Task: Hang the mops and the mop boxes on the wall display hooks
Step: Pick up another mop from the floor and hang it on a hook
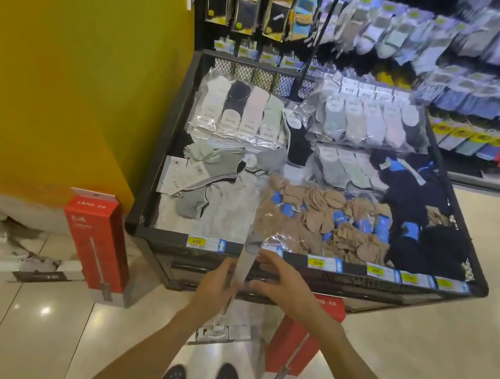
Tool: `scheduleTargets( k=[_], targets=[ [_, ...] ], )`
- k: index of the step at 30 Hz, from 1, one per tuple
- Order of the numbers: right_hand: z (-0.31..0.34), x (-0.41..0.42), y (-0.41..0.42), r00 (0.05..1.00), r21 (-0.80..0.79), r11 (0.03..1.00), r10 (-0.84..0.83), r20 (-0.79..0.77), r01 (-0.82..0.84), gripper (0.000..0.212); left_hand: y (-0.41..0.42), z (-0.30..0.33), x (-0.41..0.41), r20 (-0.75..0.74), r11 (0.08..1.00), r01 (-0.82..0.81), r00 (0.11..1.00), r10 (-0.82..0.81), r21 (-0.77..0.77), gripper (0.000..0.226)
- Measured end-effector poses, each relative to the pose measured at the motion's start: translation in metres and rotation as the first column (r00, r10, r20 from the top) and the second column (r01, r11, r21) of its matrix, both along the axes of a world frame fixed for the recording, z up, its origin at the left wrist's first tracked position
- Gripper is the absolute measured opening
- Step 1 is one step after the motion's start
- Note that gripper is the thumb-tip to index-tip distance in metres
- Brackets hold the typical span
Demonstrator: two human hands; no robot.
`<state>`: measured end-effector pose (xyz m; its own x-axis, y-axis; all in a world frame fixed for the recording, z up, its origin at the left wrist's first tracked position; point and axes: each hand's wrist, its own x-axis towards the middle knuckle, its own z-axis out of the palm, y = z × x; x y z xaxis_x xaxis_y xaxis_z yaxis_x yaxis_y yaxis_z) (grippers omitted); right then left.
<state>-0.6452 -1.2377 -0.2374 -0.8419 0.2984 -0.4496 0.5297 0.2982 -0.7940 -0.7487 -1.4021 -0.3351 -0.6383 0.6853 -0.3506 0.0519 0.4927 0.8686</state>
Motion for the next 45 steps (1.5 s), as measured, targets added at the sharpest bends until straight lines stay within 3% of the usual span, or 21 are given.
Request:
scheduleTargets(
  k=[2,7,11,16,24,33,39,45],
  targets=[
    [-0.005,-0.005,-0.004,0.999,-0.005,1.000,0.011,-0.041,-0.011,0.059,-0.003,-0.009,0.000,0.032,0.999,-0.042,0.999,0.042,0.015,0.049],
    [-0.018,-0.016,-0.009,0.989,-0.048,0.998,-0.054,-0.135,0.048,0.039,-0.008,-0.014,0.001,0.083,0.995,-0.094,0.992,0.095,-0.014,0.039],
    [-0.019,-0.016,-0.013,0.985,-0.071,0.997,-0.041,-0.165,0.030,0.031,-0.019,-0.060,0.004,0.136,0.995,-0.097,0.986,0.094,0.014,0.036],
    [-0.011,-0.002,-0.022,0.979,-0.094,0.994,-0.067,-0.192,0.050,0.030,-0.024,-0.005,0.008,0.155,0.994,-0.094,0.984,0.083,0.062,0.050],
    [0.021,0.020,-0.058,0.957,-0.012,0.995,-0.101,-0.272,0.102,0.037,-0.048,0.030,0.003,0.093,0.989,0.104,0.989,-0.115,0.109,0.047],
    [0.082,0.072,-0.103,0.883,0.036,0.959,-0.245,-0.399,0.282,0.037,-0.071,0.099,0.027,-0.018,0.937,0.301,0.953,-0.302,0.176,0.031],
    [0.133,0.135,-0.104,0.798,0.041,0.891,-0.383,-0.466,0.452,0.028,-0.048,0.155,0.067,-0.075,0.852,0.462,0.885,-0.459,0.246,0.026],
    [0.177,0.206,-0.091,0.632,0.006,0.776,-0.509,-0.584,0.630,0.030,-0.006,0.215,0.122,-0.128,0.711,0.630,0.770,-0.625,0.313,0.024]
  ],
)
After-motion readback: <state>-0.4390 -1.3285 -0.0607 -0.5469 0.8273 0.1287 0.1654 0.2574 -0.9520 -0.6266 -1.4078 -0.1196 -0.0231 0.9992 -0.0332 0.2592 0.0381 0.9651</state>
